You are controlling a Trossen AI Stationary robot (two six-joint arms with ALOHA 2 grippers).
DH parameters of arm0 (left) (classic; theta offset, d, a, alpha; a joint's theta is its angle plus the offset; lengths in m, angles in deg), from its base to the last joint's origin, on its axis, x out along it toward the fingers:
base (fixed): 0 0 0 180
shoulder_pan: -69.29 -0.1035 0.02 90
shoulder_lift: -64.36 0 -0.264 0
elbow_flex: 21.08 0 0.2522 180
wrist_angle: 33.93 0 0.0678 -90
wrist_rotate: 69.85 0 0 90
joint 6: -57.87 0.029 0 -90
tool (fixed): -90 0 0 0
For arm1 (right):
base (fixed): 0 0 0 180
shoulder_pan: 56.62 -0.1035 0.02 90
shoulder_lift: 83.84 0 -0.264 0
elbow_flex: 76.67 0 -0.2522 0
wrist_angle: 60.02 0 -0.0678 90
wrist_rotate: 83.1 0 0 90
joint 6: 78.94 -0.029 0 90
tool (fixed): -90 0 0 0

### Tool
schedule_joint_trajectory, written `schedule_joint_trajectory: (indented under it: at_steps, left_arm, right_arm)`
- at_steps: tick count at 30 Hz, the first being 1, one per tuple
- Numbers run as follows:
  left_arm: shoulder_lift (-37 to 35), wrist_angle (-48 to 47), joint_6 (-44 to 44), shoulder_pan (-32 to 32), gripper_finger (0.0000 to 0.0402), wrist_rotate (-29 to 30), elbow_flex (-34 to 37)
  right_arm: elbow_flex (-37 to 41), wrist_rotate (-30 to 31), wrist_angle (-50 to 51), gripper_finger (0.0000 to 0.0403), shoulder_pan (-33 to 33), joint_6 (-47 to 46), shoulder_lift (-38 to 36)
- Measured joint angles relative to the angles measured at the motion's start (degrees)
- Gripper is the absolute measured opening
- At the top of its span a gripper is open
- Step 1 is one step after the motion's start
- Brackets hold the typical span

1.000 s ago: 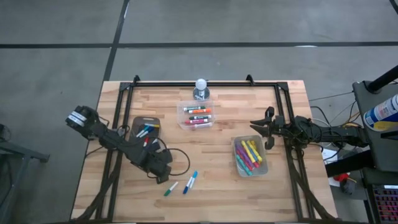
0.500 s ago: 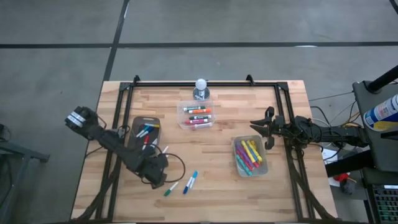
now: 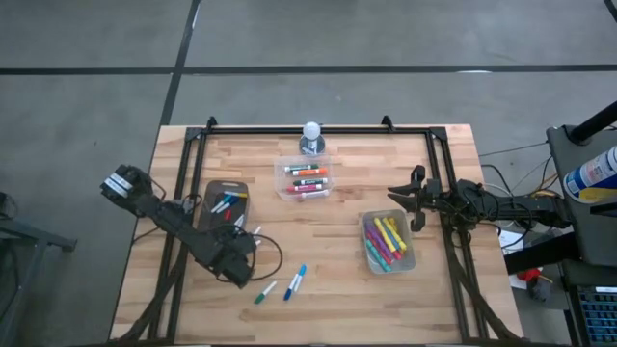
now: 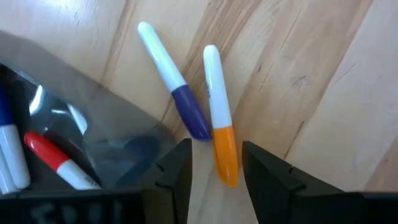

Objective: Pick & Place Markers
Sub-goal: Put the purple mini marker into the transparent black bin

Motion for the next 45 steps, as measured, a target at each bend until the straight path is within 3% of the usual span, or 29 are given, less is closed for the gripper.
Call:
schedule_joint_trajectory:
  at_steps: [8, 24, 37, 45]
  left_arm:
    - [0.02, 2.29, 0.68, 0.00, 0.0133, -0.01, 2.07]
    - [0.04, 11.19, 2.23, 0.22, 0.0133, -9.05, 3.25]
    - [0.04, 14.33, -0.29, 0.06, 0.0133, -5.23, 3.25]
    - [0.11, 16.09, 2.46, 0.06, 0.0117, -5.02, 3.25]
  right_arm:
    - [0.02, -0.02, 0.00, 0.0068, 0.00, -0.07, 0.00]
    - [0.02, 0.00, 0.00, 0.0068, 0.00, 0.00, -0.04]
    - [0.02, 0.00, 0.00, 0.0068, 0.02, -0.06, 0.00]
    - [0.02, -0.01, 0.00, 0.0068, 0.01, 0.00, 0.00]
